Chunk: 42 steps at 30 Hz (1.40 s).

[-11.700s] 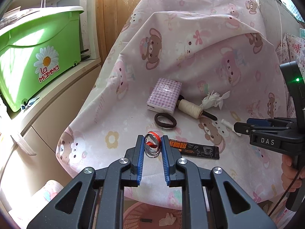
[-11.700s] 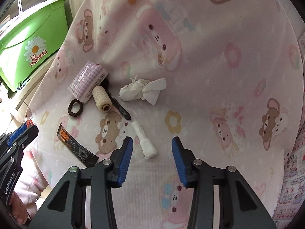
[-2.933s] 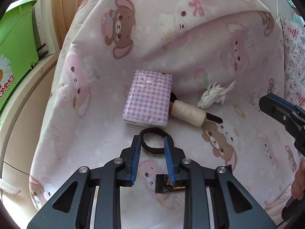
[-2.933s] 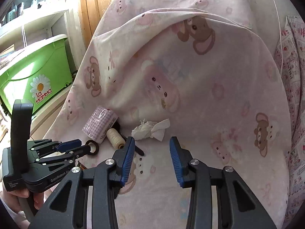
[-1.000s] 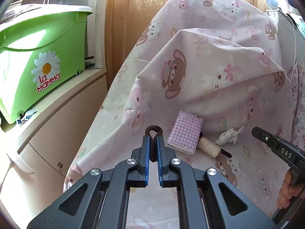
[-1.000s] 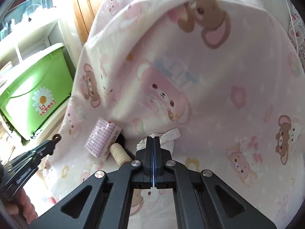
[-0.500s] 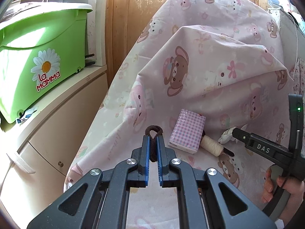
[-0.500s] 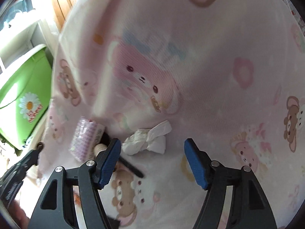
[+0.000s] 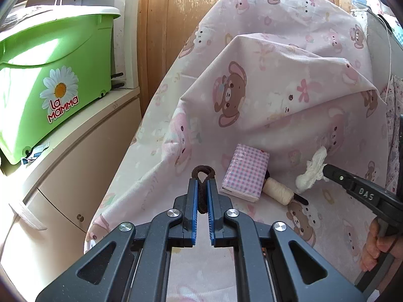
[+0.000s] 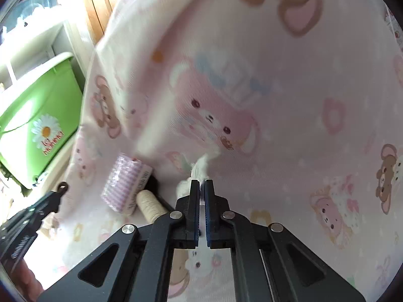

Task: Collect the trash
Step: 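Grasp the white tissue with the right gripper while the left gripper holds the hair tie, then carry the hair tie and tissue down over the pink wastebasket with both grippers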

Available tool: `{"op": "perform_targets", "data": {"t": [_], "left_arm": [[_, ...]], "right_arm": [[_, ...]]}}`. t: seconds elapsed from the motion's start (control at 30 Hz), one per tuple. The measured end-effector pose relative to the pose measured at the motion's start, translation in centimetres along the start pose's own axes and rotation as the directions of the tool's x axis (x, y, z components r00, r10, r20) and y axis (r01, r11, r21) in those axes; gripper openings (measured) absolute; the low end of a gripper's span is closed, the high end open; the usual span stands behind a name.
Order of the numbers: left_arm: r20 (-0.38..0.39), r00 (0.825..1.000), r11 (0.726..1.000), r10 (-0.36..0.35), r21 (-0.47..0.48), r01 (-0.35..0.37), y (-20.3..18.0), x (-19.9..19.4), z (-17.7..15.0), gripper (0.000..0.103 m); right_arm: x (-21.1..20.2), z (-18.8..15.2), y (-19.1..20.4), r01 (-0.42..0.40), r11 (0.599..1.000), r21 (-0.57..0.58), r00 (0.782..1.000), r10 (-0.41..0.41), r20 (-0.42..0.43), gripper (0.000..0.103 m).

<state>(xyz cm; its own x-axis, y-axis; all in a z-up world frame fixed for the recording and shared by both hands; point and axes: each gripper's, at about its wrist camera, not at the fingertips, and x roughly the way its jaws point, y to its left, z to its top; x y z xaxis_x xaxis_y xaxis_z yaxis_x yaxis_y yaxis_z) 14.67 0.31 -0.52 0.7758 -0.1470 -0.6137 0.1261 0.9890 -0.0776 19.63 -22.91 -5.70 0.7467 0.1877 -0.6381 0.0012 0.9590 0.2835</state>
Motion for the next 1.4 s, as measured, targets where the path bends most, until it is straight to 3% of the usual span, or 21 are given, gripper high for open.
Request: {"op": "perform_targets", "data": {"t": [0.27, 0.53, 0.67, 1.0, 1.1, 1.2, 1.4], "left_arm": [[0.000, 1.000, 1.000, -0.002, 0.009, 0.002, -0.3, -0.8, -0.6, 0.007], [0.034, 0.998, 0.998, -0.053, 0.019, 0.052, -0.8, -4.9, -0.5, 0.007], [0.027, 0.996, 0.996, -0.085, 0.001, 0.085, -0.7, -7.6, -1.1, 0.007], [0.069, 0.996, 0.990, -0.062, 0.130, 0.053, -2.6, -14.2, -4.0, 0.007], [0.018, 0.999, 0.993, -0.033, 0.117, 0.030, -2.7, -14.4, -4.4, 0.007], [-0.022, 0.997, 0.995, -0.080, 0.064, 0.081, -2.0, -13.9, -5.1, 0.007], [-0.094, 0.991, 0.996, -0.092, 0.014, 0.093, -1.3, -12.0, -6.8, 0.007]], "right_arm": [[-6.6, -0.3, -0.2, -0.061, 0.998, -0.035, 0.992, 0.065, 0.109, 0.004], [-11.9, -1.7, -0.2, -0.119, 0.992, -0.037, 0.981, 0.123, 0.152, 0.004], [-13.6, -2.7, 0.6, -0.157, 0.987, -0.038, 0.977, 0.161, 0.143, 0.004], [-15.8, -5.3, 4.9, -0.194, 0.975, -0.111, 0.974, 0.204, 0.094, 0.004], [-16.8, -6.4, 6.2, -0.217, 0.966, -0.141, 0.971, 0.228, 0.068, 0.004], [-17.2, -7.7, 7.6, -0.211, 0.960, -0.186, 0.975, 0.219, 0.027, 0.004], [-16.7, -9.8, 8.5, -0.227, 0.949, -0.217, 0.974, 0.227, -0.029, 0.005]]}}
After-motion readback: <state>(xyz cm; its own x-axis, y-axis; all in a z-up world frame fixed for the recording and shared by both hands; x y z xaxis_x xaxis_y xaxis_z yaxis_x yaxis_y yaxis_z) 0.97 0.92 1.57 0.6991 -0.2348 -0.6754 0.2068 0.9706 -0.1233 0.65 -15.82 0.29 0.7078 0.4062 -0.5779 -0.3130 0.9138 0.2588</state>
